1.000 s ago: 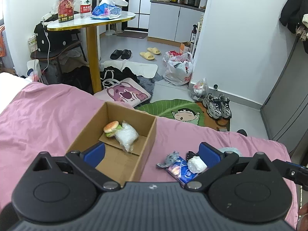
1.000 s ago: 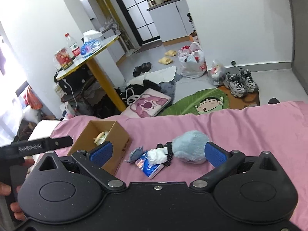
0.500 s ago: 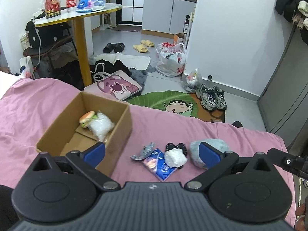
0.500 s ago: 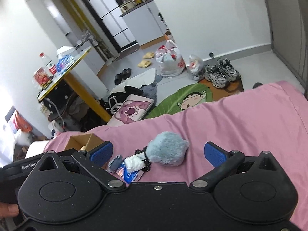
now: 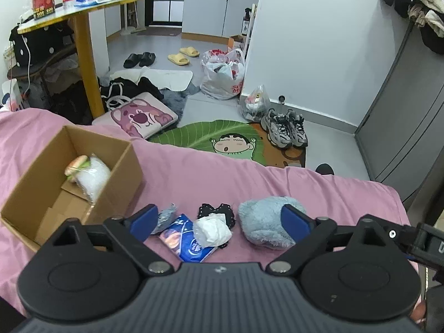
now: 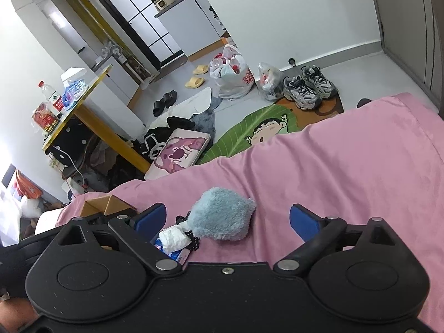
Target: Organize soft objects
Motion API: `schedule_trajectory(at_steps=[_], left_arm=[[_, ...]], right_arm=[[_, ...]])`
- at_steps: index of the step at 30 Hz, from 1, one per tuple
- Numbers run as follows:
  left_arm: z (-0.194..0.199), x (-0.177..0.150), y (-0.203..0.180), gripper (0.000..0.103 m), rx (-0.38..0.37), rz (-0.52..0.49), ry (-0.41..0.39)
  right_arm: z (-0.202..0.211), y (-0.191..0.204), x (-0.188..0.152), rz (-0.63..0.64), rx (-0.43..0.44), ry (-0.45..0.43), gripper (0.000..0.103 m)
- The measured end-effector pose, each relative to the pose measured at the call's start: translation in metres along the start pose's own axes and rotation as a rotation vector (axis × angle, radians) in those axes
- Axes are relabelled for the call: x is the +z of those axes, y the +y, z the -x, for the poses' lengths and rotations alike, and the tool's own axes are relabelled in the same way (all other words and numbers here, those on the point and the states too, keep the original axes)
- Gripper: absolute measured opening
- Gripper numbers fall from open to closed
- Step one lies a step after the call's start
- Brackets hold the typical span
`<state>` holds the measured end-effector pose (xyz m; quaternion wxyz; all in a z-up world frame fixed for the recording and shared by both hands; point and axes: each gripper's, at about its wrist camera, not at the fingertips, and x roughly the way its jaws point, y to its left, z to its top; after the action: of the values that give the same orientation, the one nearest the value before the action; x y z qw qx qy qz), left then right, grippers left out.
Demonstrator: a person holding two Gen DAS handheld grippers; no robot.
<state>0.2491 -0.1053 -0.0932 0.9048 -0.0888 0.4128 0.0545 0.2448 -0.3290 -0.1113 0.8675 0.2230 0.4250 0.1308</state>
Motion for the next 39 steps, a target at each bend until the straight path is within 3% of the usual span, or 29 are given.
schedule_trajectory(at_steps=[11, 15, 22, 27, 35, 39], left_arm=[[-0.06, 0.019, -0.033, 0.081, 0.04, -0.03, 0.06], [-0.073, 0.026, -0.047, 0.08, 0.051, -0.058, 0.061], [-0.1, 0.029, -0.062, 0.071, 0.066, -0.08, 0.113], [-0.116, 0.032, -0.055, 0.057, 0.084, -0.042, 0.15], [-0.13, 0.022, -0.056, 0.056, 0.104, -0.072, 0.216], [-0.117, 0.017, -0.048, 0.056, 0.083, -0.056, 0.223]], right_arm=[[-0.019, -0.031, 0.007, -0.104, -0.017, 0.015, 0.092], [-0.026, -0.044, 0.008, -0.154, -0.015, 0.018, 0.084], [-0.044, -0.052, 0.007, -0.184, -0.006, 0.057, 0.08], [-0.048, -0.055, 0.006, -0.198, -0.015, 0.067, 0.08], [-0.051, -0.052, 0.007, -0.203, -0.019, 0.076, 0.08], [-0.056, -0.048, 0.008, -0.213, -0.003, 0.084, 0.08]])
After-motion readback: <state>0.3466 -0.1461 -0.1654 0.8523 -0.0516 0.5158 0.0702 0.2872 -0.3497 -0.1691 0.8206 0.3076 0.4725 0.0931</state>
